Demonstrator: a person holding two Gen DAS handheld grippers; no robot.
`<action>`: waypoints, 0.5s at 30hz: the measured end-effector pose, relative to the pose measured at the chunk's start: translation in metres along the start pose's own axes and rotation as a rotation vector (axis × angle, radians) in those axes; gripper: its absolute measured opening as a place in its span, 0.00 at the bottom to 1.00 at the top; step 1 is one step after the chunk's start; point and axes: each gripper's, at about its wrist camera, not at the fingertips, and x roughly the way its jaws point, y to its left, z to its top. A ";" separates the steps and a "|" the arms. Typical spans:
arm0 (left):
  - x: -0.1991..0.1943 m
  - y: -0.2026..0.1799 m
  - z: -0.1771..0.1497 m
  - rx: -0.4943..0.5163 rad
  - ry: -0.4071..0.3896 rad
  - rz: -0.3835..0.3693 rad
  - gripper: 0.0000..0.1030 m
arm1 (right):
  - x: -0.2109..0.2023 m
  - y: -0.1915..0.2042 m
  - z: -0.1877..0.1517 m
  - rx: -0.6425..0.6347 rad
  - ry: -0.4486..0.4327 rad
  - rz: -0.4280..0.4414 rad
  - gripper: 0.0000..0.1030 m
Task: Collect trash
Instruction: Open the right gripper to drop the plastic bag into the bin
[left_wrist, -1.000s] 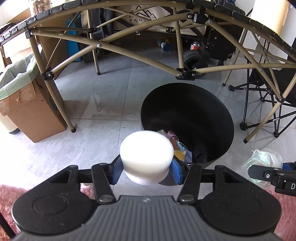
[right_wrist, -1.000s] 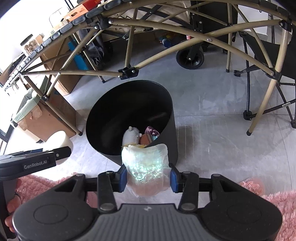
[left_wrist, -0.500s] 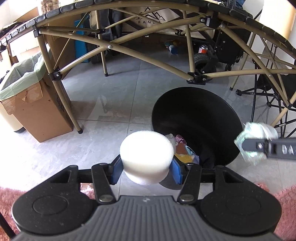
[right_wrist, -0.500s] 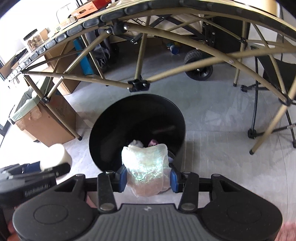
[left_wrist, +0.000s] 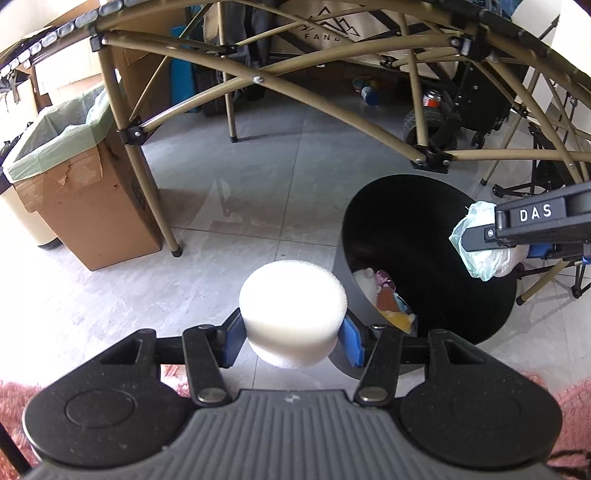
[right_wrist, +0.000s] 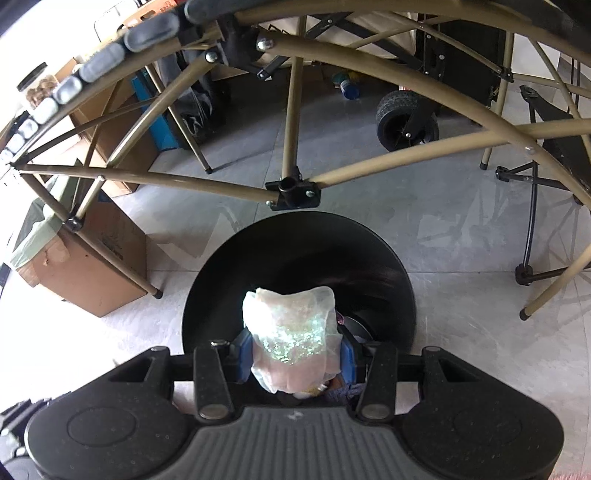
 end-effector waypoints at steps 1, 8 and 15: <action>0.001 0.002 0.000 -0.005 0.002 0.002 0.52 | 0.003 0.002 0.001 0.000 0.005 -0.002 0.43; 0.009 0.012 0.005 -0.031 0.011 0.021 0.52 | 0.019 0.012 0.006 -0.025 0.042 -0.006 0.49; 0.011 0.010 0.006 -0.022 0.014 0.024 0.52 | 0.026 0.024 0.007 -0.078 0.082 -0.039 0.99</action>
